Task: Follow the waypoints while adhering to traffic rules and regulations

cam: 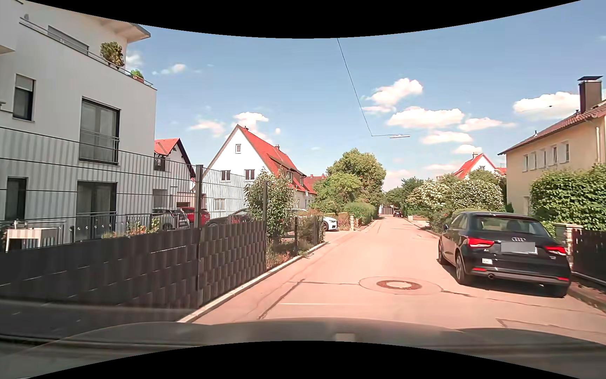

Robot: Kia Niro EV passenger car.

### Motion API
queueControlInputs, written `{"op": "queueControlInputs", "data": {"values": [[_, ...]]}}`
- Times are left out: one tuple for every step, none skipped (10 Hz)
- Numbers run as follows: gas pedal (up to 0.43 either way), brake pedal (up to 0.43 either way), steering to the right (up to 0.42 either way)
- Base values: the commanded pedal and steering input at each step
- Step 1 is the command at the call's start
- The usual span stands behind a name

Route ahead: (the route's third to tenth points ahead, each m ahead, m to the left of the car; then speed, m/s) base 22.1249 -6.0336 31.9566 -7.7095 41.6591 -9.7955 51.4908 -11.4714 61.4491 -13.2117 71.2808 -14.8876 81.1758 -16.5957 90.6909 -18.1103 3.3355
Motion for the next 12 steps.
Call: {"op": "queueControlInputs", "data": {"values": [[0.157,0.000,0.059],[0.197,0.000,0.069],[0.197,0.000,0.075],[0.197,0.000,0.075],[0.197,0.000,0.076],[0.197,0.000,0.082],[0.197,0.000,0.091],[0.197,0.000,0.098],[0.177,0.000,0.111],[0.177,0.000,0.128],[0.169,0.000,0.131],[0.169,0.000,0.131]]}}
